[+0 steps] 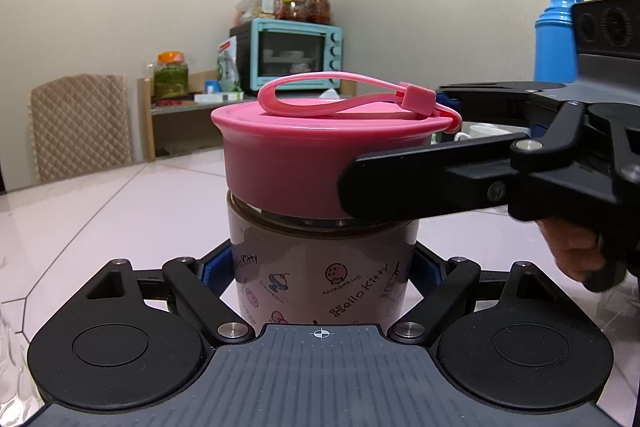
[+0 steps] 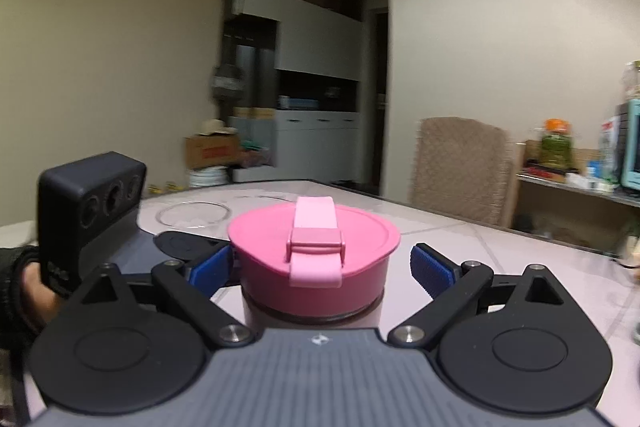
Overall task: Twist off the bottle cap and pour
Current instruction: 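Regrip the pink lid and twist it with the right gripper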
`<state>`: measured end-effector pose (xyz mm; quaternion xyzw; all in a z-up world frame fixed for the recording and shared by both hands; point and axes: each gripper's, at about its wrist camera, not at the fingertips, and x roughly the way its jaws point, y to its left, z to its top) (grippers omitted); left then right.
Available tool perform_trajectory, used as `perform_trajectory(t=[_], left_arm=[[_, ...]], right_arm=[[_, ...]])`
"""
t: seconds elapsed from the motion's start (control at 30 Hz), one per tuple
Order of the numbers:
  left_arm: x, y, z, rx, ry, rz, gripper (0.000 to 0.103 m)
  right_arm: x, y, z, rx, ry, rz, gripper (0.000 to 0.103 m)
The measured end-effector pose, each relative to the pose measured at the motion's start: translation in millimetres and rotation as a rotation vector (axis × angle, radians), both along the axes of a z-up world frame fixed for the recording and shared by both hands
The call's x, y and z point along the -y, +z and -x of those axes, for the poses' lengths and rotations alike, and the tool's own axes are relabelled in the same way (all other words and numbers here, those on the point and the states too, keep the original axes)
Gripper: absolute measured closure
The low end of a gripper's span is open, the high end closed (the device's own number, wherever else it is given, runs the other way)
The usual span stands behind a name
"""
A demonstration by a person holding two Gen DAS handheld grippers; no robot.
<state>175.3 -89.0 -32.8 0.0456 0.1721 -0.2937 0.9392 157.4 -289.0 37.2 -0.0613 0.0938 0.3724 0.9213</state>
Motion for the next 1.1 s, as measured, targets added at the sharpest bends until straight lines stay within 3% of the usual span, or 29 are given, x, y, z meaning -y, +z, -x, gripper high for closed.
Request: perform_trajectory(t=[0.17, 0.7, 0.97, 1.1], left_arm=[[0.2, -0.3, -0.1, 0.0, 0.0, 0.0, 0.013], [1.2, -0.2, 0.0, 0.0, 0.0, 0.0, 0.013], [1.1, -0.1, 0.1, 0.0, 0.0, 0.0, 0.013], [1.1, 0.0, 0.2, 0.0, 0.0, 0.0, 0.013]], right_arm=[[-9.9, -7.1, 8.1, -0.006, -0.114, -0.035, 0.006], [-24.2, -20.3, 9.1, -0.038, -0.251, -0.126, 0.008], [-26.3, -20.5, 10.7, -0.027, -0.223, -0.104, 0.017], [-16.6, -18.4, 4.6, -0.025, -0.131, -0.077, 0.018]])
